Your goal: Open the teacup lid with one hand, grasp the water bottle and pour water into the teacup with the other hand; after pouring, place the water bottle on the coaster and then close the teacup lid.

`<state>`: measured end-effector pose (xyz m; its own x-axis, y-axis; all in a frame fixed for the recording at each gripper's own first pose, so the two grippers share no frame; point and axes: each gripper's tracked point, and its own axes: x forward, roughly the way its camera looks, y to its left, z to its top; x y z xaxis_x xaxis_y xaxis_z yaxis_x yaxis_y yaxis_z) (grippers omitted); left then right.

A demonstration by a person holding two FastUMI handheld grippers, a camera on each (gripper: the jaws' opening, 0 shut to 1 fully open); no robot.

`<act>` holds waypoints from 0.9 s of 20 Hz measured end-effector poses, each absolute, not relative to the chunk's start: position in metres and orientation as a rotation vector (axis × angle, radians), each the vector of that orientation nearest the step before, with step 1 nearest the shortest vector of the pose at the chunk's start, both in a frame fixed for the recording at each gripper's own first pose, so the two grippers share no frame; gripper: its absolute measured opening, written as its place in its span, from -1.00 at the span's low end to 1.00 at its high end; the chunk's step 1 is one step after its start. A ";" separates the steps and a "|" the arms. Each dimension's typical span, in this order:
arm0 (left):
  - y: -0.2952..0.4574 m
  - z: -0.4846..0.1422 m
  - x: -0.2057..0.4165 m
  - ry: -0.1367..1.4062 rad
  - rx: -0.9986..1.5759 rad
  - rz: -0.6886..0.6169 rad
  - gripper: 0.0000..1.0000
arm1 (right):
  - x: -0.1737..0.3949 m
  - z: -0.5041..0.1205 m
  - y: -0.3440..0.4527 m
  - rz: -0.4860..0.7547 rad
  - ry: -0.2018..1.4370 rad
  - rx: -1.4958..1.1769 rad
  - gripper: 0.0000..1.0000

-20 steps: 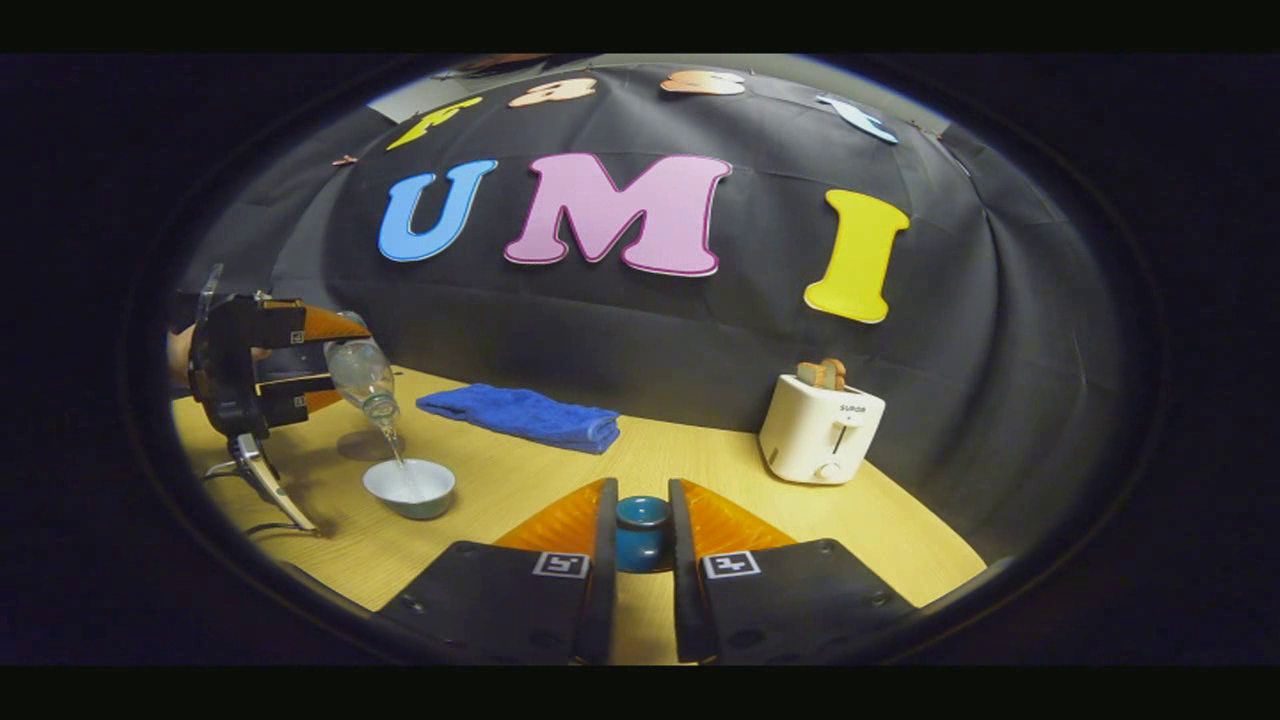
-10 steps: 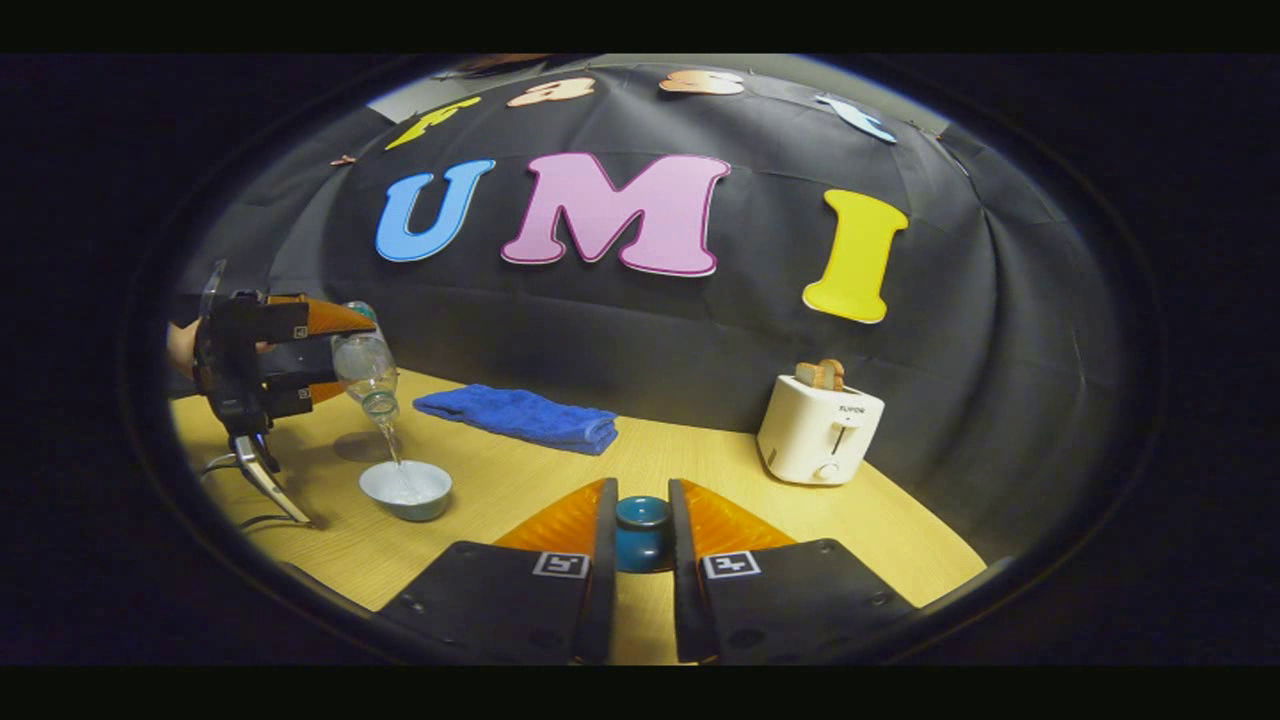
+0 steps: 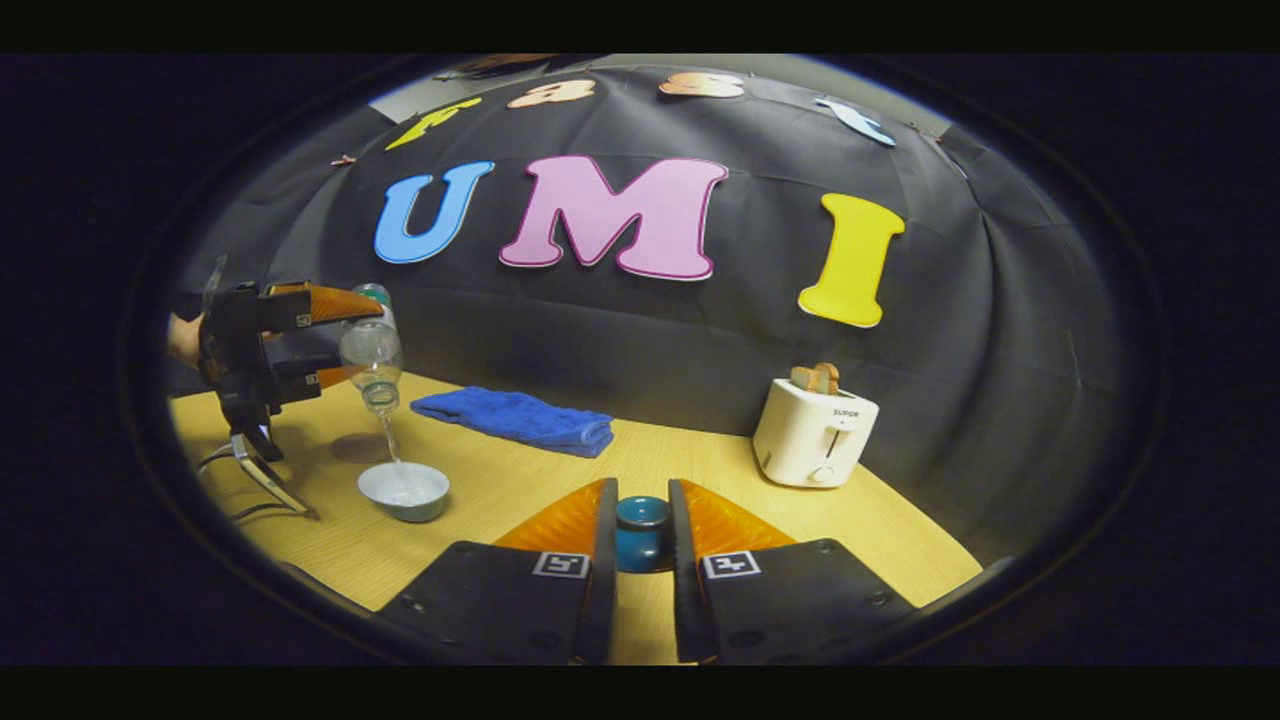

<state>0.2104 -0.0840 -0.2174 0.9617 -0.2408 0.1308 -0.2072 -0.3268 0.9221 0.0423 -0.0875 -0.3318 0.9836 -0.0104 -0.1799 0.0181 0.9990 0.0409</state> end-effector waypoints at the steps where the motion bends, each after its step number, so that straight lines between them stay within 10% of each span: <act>1: -0.085 -0.214 0.210 -0.339 1.921 -0.034 0.52 | 0.042 -0.332 -0.088 -0.014 0.179 0.043 -0.39; 18: -0.112 -0.166 0.200 -0.703 1.995 0.049 0.53 | 0.040 -0.328 -0.090 -0.025 0.169 0.035 -0.39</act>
<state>0.2005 -0.1119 -0.1664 0.8316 -0.4559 0.3173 -0.4954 -0.3505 0.7948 0.0399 -0.0901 -0.3276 0.9854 -0.0220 -0.1687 0.0279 0.9991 0.0328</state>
